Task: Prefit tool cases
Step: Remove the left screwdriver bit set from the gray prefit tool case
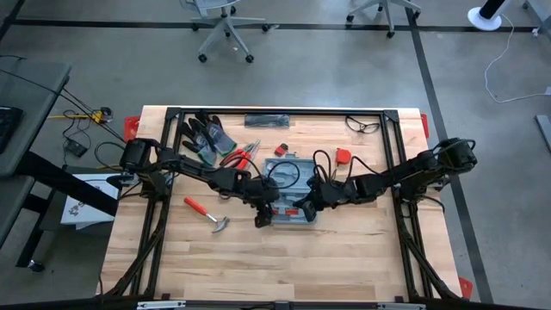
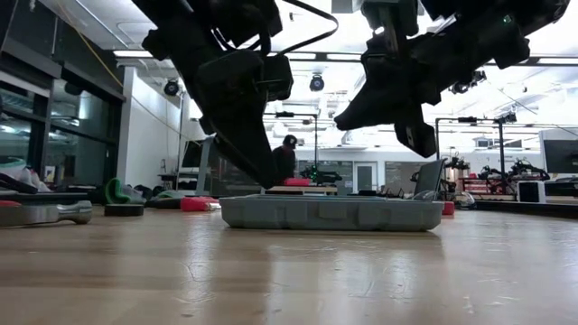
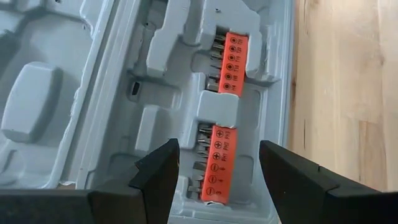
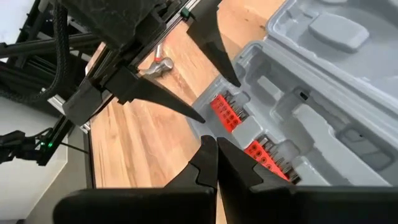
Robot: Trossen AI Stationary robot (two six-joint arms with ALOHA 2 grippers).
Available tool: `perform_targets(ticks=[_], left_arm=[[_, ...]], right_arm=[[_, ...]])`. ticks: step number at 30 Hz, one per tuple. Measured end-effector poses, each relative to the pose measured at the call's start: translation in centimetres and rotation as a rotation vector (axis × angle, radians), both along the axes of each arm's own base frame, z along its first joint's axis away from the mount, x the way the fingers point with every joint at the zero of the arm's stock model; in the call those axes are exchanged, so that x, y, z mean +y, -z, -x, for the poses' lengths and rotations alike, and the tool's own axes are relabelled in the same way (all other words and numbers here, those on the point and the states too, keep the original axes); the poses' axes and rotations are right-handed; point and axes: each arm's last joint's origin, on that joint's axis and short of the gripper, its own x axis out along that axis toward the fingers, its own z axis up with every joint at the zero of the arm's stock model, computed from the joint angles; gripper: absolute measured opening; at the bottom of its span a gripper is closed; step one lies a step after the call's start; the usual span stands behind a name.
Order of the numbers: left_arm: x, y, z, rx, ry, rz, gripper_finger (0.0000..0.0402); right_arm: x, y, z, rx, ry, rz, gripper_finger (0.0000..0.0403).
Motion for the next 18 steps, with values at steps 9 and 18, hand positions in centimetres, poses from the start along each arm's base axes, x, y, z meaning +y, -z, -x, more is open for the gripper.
perform_targets(ticks=[9, 18], left_arm=[[0.61, 0.00, -0.07, 0.000, -0.025, 0.002, 0.0213], [0.91, 0.00, -0.09, 0.003, 0.003, 0.031, 0.0213]], right_arm=[[-0.01, 0.05, 0.03, 0.005, -0.011, 0.020, 0.0000], [-0.15, 0.10, 0.04, 0.009, -0.007, 0.037, 0.0000]])
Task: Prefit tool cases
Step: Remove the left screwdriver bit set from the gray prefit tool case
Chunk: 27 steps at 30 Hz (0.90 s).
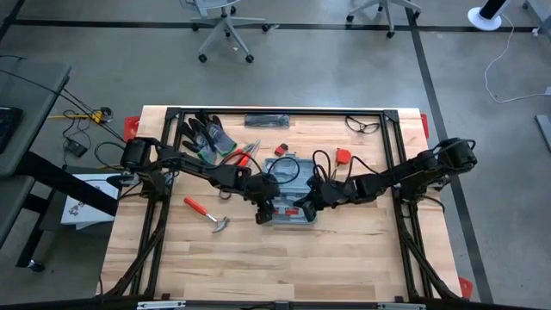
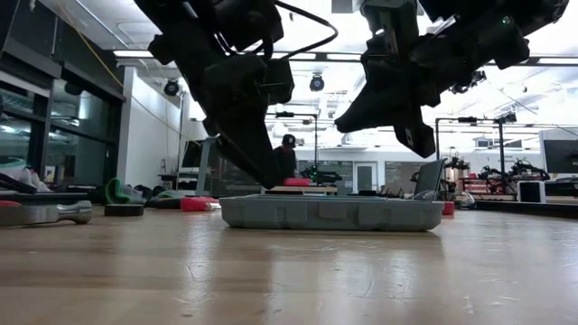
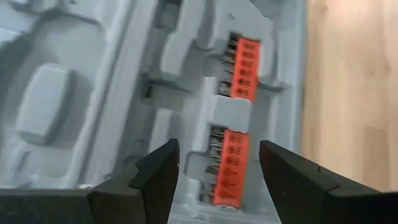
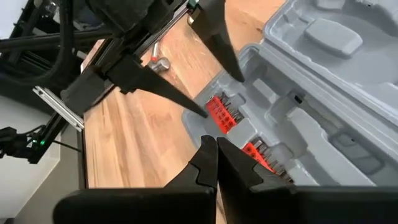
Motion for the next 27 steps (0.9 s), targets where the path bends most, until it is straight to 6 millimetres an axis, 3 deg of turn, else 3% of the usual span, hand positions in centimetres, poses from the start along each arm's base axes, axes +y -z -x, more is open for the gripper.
perform_targets(ticks=[8, 16, 22, 27], left_arm=[[-1.0, 0.1, 0.3, 0.024, 0.086, 0.024, 0.0213], [-1.3, 0.3, 0.3, 0.008, 0.198, -0.138, 0.0213], [-1.6, 2.7, 0.1, 0.080, 0.325, -0.112, 0.0213], [-1.6, 3.9, -0.1, 0.114, 0.249, -0.111, 0.0213]], right_arm=[[0.1, 0.5, 0.3, 0.058, -0.006, 0.002, 0.0000], [0.0, 0.8, 0.5, 0.102, 0.064, -0.095, 0.0000], [-0.2, 1.1, 0.8, 0.134, 0.127, -0.081, 0.0000], [-0.7, 1.1, 0.7, 0.129, 0.154, -0.069, 0.0000]])
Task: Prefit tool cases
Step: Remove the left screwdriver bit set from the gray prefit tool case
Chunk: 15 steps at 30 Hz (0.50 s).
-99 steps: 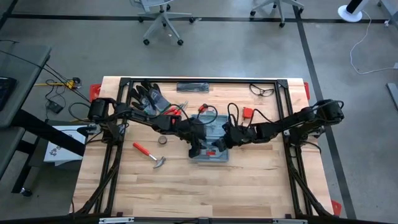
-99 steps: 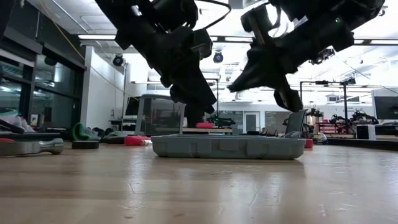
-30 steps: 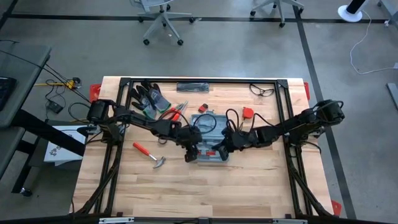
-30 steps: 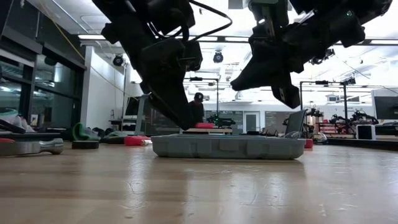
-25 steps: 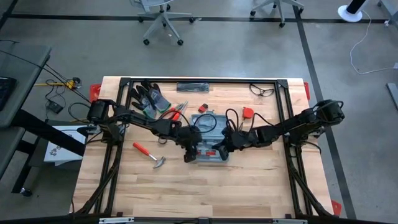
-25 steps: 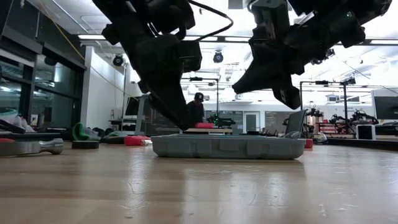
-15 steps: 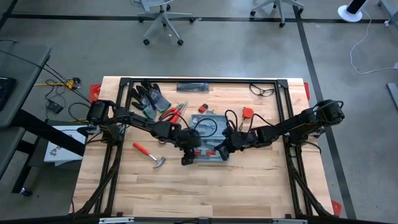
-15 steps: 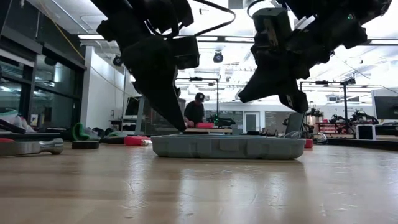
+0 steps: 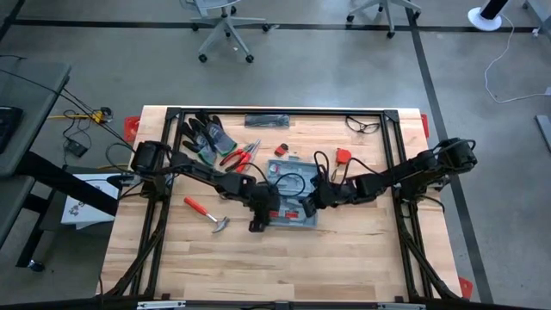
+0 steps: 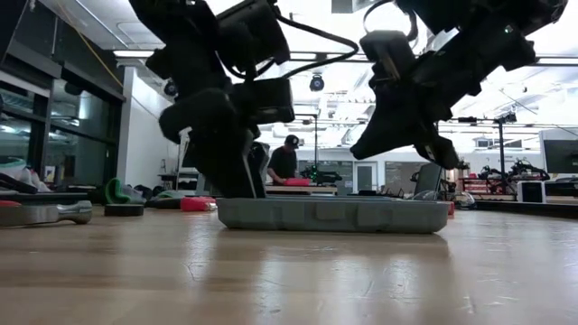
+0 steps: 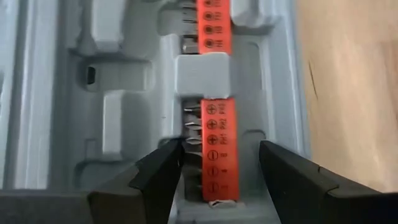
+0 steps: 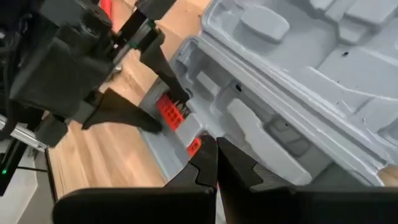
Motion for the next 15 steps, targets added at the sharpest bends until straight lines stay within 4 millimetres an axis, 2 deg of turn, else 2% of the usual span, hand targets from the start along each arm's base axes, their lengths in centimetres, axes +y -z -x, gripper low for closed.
perform_targets(ticks=[6, 10, 15], left_arm=[[0.2, 0.0, -0.2, -0.017, -0.071, 0.010, 0.0213], [0.3, 0.1, -0.2, -0.016, -0.107, -0.002, 0.0211], [0.4, 0.1, -0.2, -0.012, -0.134, -0.008, 0.0174]], right_arm=[[0.2, -0.1, -0.1, -0.008, -0.095, 0.000, 0.0000], [0.4, 0.3, 0.3, 0.047, -0.153, 0.008, 0.0000], [0.2, 1.2, 0.4, 0.112, -0.148, 0.017, 0.0000]])
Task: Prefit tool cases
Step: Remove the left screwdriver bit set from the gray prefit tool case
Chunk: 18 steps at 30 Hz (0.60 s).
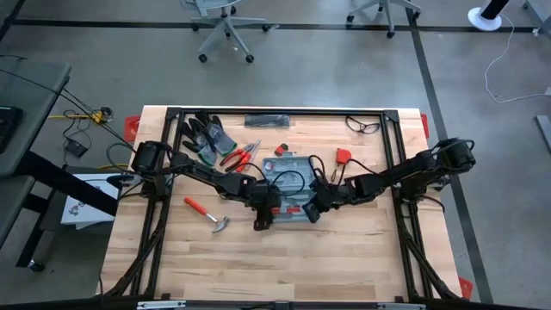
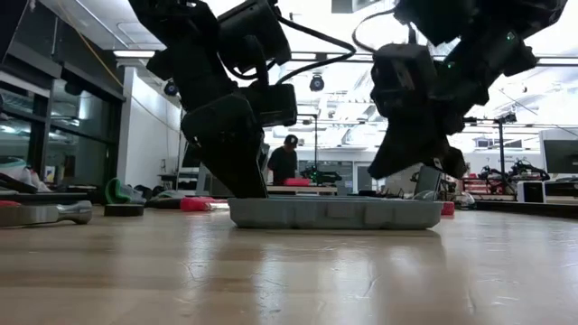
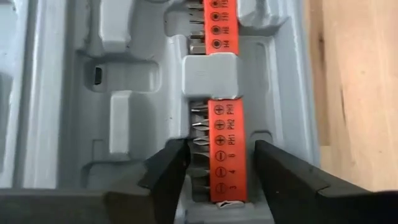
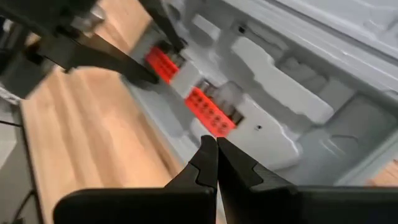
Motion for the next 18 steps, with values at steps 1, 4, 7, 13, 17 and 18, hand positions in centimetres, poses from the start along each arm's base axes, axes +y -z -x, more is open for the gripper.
perform_targets(ticks=[1, 4, 7, 13, 17, 18], left_arm=[[0.0, 0.1, 0.0, 0.004, -0.005, -0.001, 0.0163], [0.1, 0.5, -0.1, 0.016, -0.016, 0.012, 0.0122], [0.0, 0.9, -0.2, 0.019, -0.026, 0.027, 0.0084], [0.0, 0.9, -0.3, 0.015, -0.028, 0.042, 0.0083], [-0.1, 0.4, -0.6, 0.025, -0.023, 0.054, 0.0083], [-0.1, 0.0, -0.8, 0.020, -0.021, 0.056, 0.0083]], right_arm=[[0.0, 0.2, -0.1, 0.006, 0.002, 0.001, 0.0000], [0.0, 1.0, -0.4, 0.019, 0.002, -0.002, 0.0000], [0.2, 1.6, -0.8, 0.010, -0.014, -0.022, 0.0000], [0.3, 2.6, -1.1, 0.023, -0.012, -0.050, 0.0000], [0.4, 3.0, -1.3, 0.030, -0.016, -0.055, 0.0000], [0.4, 3.0, -1.3, 0.031, -0.018, -0.056, 0.0000]])
